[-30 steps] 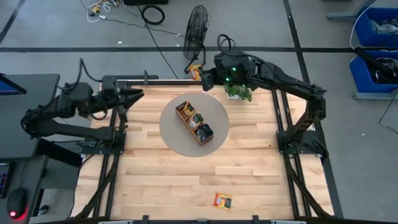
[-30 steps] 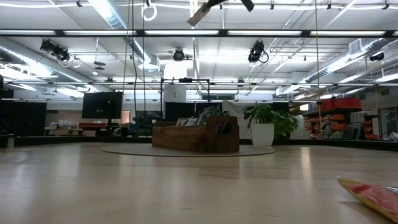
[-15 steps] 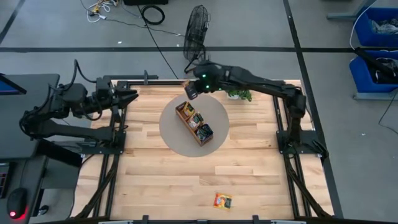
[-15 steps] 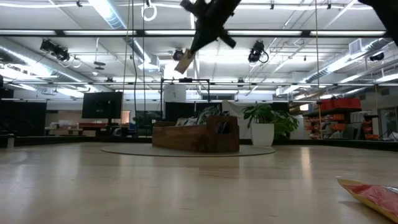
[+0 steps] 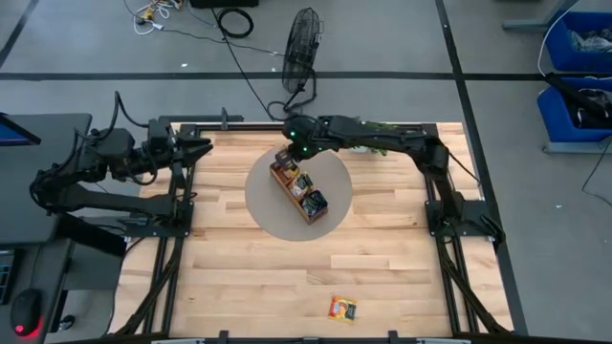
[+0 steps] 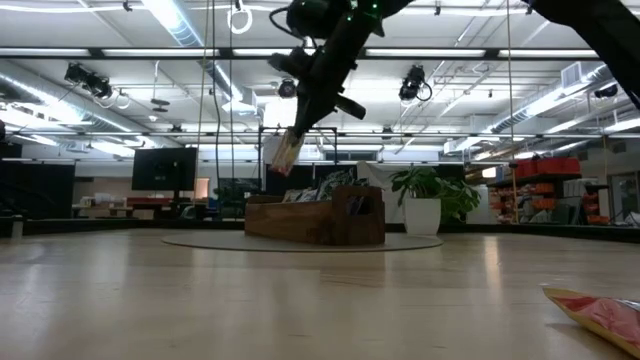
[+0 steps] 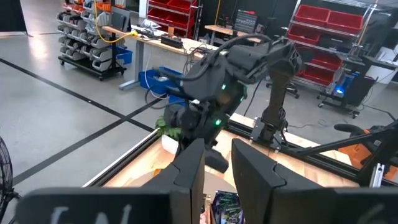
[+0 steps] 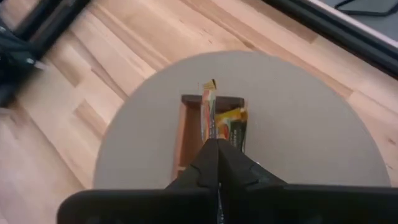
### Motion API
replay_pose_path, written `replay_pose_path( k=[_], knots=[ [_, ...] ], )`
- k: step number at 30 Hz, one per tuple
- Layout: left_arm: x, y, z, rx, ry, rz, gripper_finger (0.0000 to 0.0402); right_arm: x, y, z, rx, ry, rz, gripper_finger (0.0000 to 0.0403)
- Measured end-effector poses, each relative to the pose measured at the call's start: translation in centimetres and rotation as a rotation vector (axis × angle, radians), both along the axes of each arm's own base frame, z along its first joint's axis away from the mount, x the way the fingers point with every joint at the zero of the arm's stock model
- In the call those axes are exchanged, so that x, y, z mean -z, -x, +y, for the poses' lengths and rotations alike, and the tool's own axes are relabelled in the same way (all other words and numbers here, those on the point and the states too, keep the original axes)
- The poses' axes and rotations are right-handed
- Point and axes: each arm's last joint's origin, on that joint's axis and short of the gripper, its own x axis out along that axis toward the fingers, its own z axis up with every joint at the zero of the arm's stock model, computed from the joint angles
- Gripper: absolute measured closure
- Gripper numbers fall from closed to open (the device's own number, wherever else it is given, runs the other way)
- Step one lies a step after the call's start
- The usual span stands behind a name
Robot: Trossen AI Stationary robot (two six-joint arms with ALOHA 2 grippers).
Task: Pick & Place Tea
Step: Put the yellow tea bag into the left section of the wooden organizer
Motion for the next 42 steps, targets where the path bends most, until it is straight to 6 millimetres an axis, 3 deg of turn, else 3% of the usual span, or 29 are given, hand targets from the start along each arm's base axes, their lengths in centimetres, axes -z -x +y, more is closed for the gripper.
replay_pose_path(
  k=[8,18,26,42],
  knots=[
    [0.0,0.0,0.0,0.000,0.000,0.000,0.0317,2.8,-1.0,-0.2,-0.013,-0.034,0.061,0.0403],
    [0.0,0.0,0.0,0.000,0.000,0.000,0.0317,4.2,-1.2,-0.2,-0.025,-0.028,0.079,0.0403],
    [0.0,0.0,0.0,0.000,0.000,0.000,0.0317,6.5,-1.8,-0.3,-0.015,-0.059,0.127,0.0403],
    [0.1,0.0,0.0,0.000,0.008,0.006,0.0317,7.2,-2.3,-0.8,-0.012,-0.080,0.093,0.0399]
  ],
)
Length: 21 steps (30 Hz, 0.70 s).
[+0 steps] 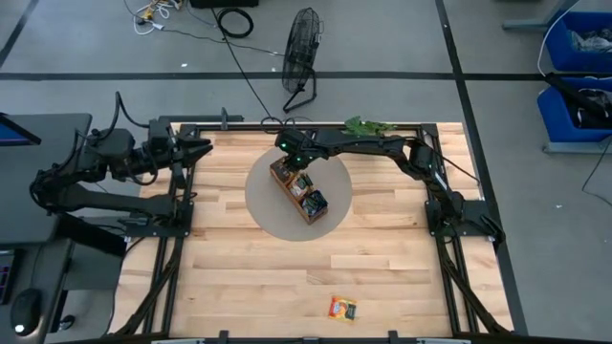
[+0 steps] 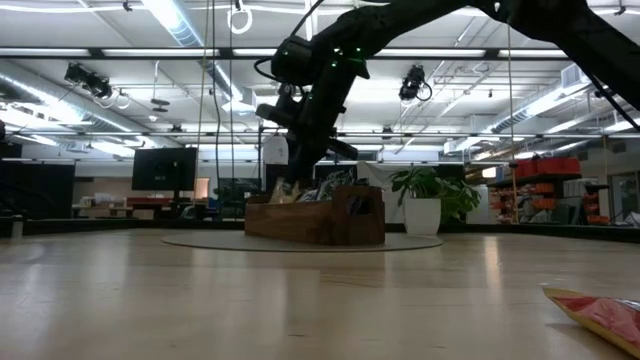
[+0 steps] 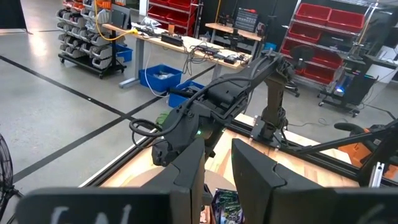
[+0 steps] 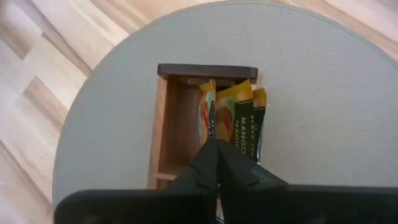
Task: Pick & Place Tea
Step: Put the yellow tea bag into the left section of the wooden organizer
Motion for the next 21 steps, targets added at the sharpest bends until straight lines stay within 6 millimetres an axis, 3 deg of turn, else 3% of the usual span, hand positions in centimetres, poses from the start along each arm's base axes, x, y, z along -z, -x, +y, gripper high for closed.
replay_pose_path(
  k=[7,15,21],
  knots=[
    [0.0,0.0,0.0,0.000,0.000,0.000,0.0317,0.0,0.1,-0.1,0.006,-0.019,0.003,0.0355],
    [0.0,0.0,0.0,0.001,-0.005,0.002,0.0317,0.0,0.0,-0.2,-0.009,-0.022,-0.009,0.0271],
    [0.0,-0.2,0.0,0.001,-0.006,0.008,0.0317,-1.8,0.2,1.1,-0.073,-0.016,-0.045,0.0243]
  ],
)
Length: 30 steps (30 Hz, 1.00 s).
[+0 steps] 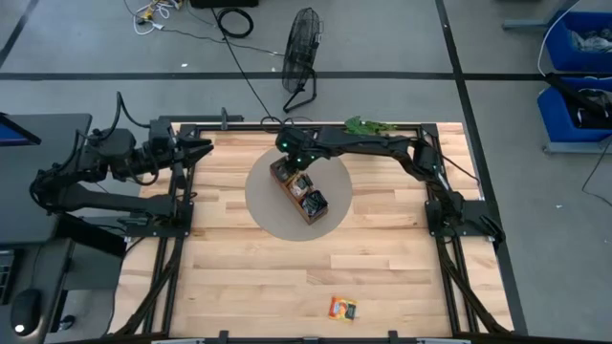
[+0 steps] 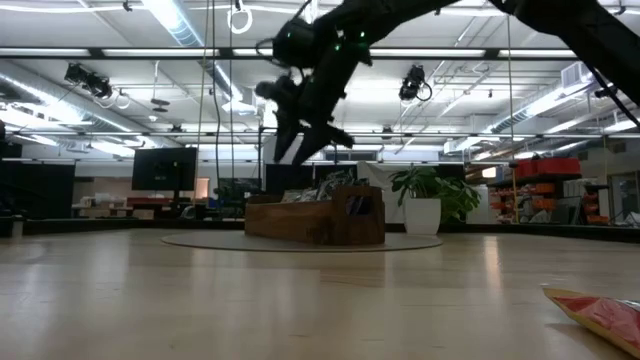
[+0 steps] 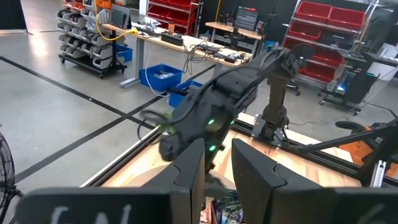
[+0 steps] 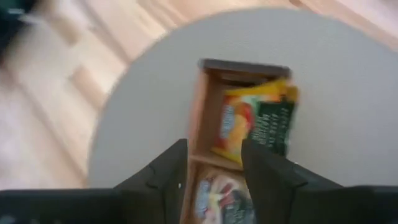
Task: Pick & Place Tea
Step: Put the yellow tea bag into the left section of the wooden organizer
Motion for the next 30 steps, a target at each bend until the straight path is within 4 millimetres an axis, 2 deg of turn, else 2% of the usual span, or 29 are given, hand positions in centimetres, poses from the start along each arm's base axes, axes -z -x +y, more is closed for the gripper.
replay_pose_path(
  k=[4,9,14,20,25,30],
  knots=[
    [0.1,-0.1,0.0,0.001,-0.007,0.011,0.0317,-2.7,0.5,1.7,-0.102,0.070,-0.047,0.0248],
    [0.1,-0.2,0.0,0.001,-0.009,0.017,0.0317,-6.8,1.5,4.9,-0.254,0.200,-0.119,0.0264],
    [0.1,-0.2,0.0,0.002,-0.010,0.017,0.0317,-10.7,3.2,7.6,-0.351,0.207,-0.221,0.0279],
    [0.1,-0.3,0.0,0.001,-0.006,0.020,0.0317,-17.2,6.2,10.2,-0.408,0.187,-0.498,0.0304],
    [0.1,-0.3,0.0,-0.001,0.005,0.015,0.0317,-22.4,9.5,11.0,-0.357,0.246,-0.713,0.0327],
    [0.1,-0.3,0.0,-0.001,0.006,0.014,0.0317,-25.7,12.0,12.1,-0.336,0.326,-0.863,0.0349]
  ],
)
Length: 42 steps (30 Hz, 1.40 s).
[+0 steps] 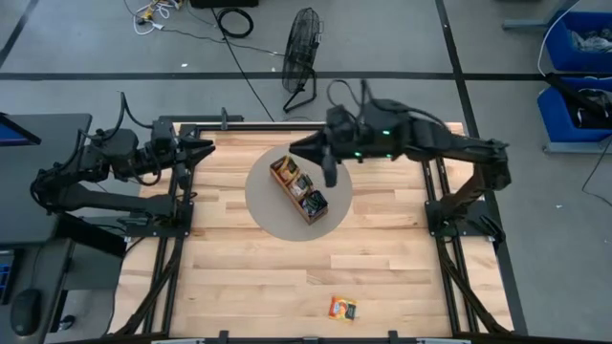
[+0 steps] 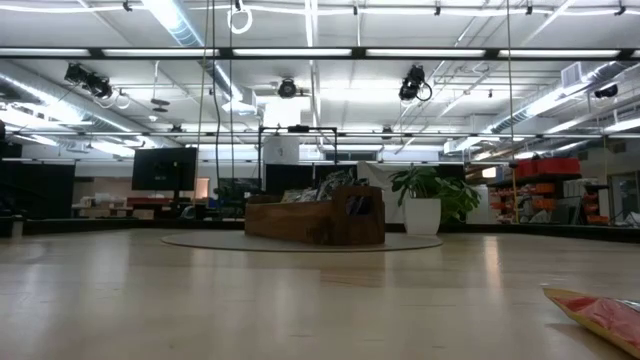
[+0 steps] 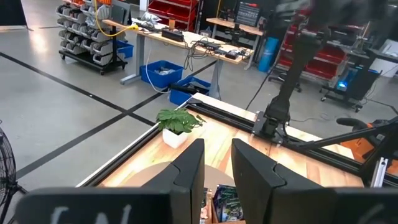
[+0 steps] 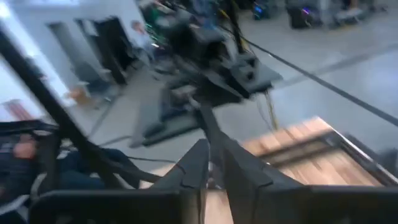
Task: Pick & Place Tea
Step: Put the yellow tea bag into the left section of the wooden organizer
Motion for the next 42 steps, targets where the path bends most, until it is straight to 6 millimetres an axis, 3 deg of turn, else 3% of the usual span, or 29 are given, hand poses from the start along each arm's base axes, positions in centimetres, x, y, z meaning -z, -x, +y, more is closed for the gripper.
replay_pose_path(
  k=[6,9,11,15,19,23,27,36,42],
  knots=[
    [0.0,0.0,0.0,-0.004,0.017,-0.009,0.0317,-2.0,1.5,2.0,-0.065,0.030,-0.125,0.0372],
    [0.0,0.0,0.0,-0.011,0.023,-0.015,0.0317,-2.1,1.7,3.0,-0.086,0.031,-0.185,0.0384],
    [-0.1,0.0,0.0,-0.012,0.024,-0.020,0.0317,-1.2,1.9,3.4,-0.094,0.010,-0.218,0.0392],
    [-0.1,0.0,0.0,-0.017,0.040,-0.033,0.0317,1.7,3.1,3.5,-0.100,-0.071,-0.356,0.0399],
    [-0.1,0.0,0.0,-0.020,0.050,-0.036,0.0317,4.4,6.3,2.8,-0.096,-0.179,-0.501,0.0392],
    [0.0,0.0,0.0,-0.021,0.060,-0.032,0.0317,8.8,9.0,2.4,-0.036,-0.299,-0.463,0.0391],
    [0.0,0.0,0.0,-0.022,0.064,-0.027,0.0317,12.0,11.7,2.6,-0.054,-0.398,-0.448,0.0395],
    [0.1,0.0,0.1,-0.034,0.087,-0.027,0.0317,20.8,14.9,4.1,-0.084,-0.558,-0.086,0.0396],
    [0.3,0.0,0.1,-0.046,0.111,-0.016,0.0317,24.3,15.5,5.2,-0.154,-0.767,0.286,0.0396]
  ],
)
